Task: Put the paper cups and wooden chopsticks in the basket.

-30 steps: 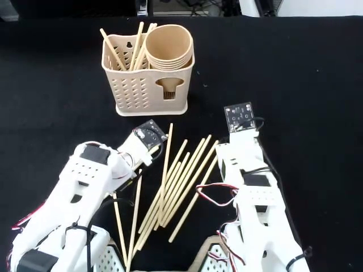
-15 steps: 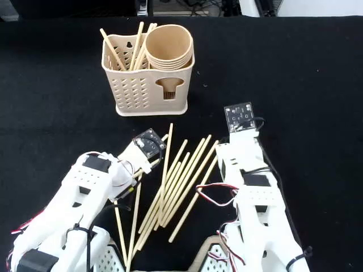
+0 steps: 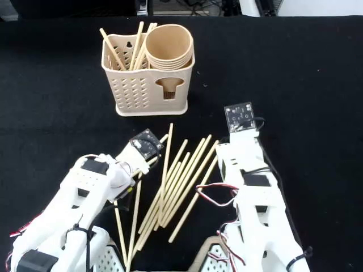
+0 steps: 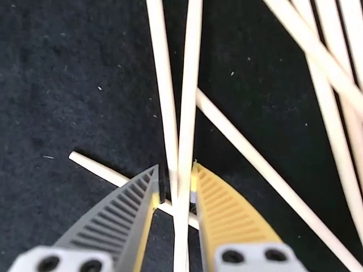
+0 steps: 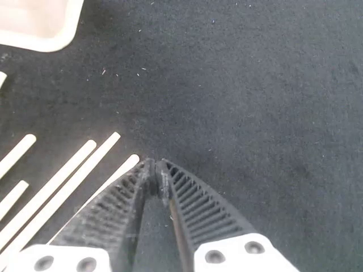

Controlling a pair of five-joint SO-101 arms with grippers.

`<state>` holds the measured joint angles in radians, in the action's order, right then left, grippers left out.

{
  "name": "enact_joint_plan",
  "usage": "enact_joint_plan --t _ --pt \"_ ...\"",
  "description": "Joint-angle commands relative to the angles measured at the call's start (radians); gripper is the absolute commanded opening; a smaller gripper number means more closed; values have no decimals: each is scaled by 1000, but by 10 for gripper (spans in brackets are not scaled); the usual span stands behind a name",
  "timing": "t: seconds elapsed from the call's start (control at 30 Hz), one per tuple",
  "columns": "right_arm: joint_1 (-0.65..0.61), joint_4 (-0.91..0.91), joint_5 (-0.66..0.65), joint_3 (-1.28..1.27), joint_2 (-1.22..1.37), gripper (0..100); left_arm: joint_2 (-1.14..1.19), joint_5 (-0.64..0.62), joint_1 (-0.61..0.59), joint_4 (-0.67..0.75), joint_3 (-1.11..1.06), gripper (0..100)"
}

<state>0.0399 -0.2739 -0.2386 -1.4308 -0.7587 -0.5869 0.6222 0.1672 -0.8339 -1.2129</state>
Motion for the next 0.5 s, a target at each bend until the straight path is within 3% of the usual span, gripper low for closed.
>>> enact_joint_plan --t 0.0,0.13,0.47 --pt "-11 15 0 2 -21 25 -3 -2 -15 12 -2 106" --pt "-11 15 0 2 -21 25 -3 -2 -10 -5 -1 23" --pt "-11 15 0 2 -21 25 -15 -8 -8 -91 41 30"
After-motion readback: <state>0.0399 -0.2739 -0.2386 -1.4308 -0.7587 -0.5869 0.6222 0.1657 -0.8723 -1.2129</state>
